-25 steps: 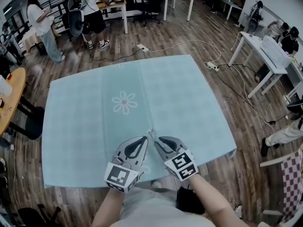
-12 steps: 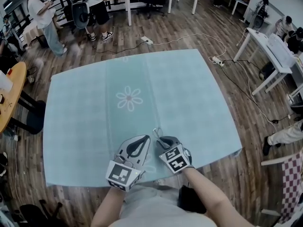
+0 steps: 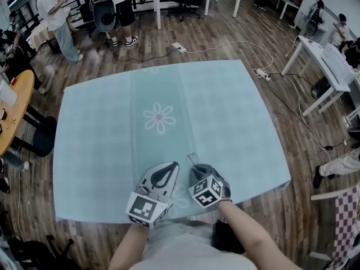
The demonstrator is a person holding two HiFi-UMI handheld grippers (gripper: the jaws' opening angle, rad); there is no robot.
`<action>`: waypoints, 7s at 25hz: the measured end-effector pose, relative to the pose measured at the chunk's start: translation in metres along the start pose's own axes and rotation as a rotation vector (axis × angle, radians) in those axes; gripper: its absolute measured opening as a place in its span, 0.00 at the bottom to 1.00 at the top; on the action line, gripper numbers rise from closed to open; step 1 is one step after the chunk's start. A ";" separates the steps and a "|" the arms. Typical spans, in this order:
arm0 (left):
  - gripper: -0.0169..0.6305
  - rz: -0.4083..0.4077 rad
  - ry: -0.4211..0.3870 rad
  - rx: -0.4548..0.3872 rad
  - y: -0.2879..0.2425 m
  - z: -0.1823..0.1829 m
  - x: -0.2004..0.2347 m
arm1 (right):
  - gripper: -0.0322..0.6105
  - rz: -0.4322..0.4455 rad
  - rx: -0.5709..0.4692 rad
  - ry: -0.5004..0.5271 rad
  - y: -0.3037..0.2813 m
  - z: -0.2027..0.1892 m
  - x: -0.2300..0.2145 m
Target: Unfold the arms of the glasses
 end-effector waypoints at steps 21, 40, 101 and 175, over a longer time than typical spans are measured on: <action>0.04 -0.013 0.008 -0.038 0.006 0.007 -0.014 | 0.06 0.030 -0.094 -0.202 0.037 0.025 -0.016; 0.04 -0.018 -0.024 -0.077 0.013 0.020 -0.033 | 0.06 0.293 -0.381 -0.728 0.104 0.065 -0.026; 0.30 -0.454 -0.046 0.026 -0.025 -0.009 -0.041 | 0.06 1.154 -0.335 -1.278 0.152 0.071 -0.054; 0.40 -0.268 -0.077 -0.006 0.048 -0.025 -0.048 | 0.06 0.812 -0.565 -1.396 0.141 0.069 -0.093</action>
Point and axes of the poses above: the fingertips, and each gripper's own axes: y backward along the fingers, x to its left, z out of its top, the point moved 2 cm from there along y, backward along the fingers, and after that the axes turned 5 degrees about -x, right-handed, at the moved point
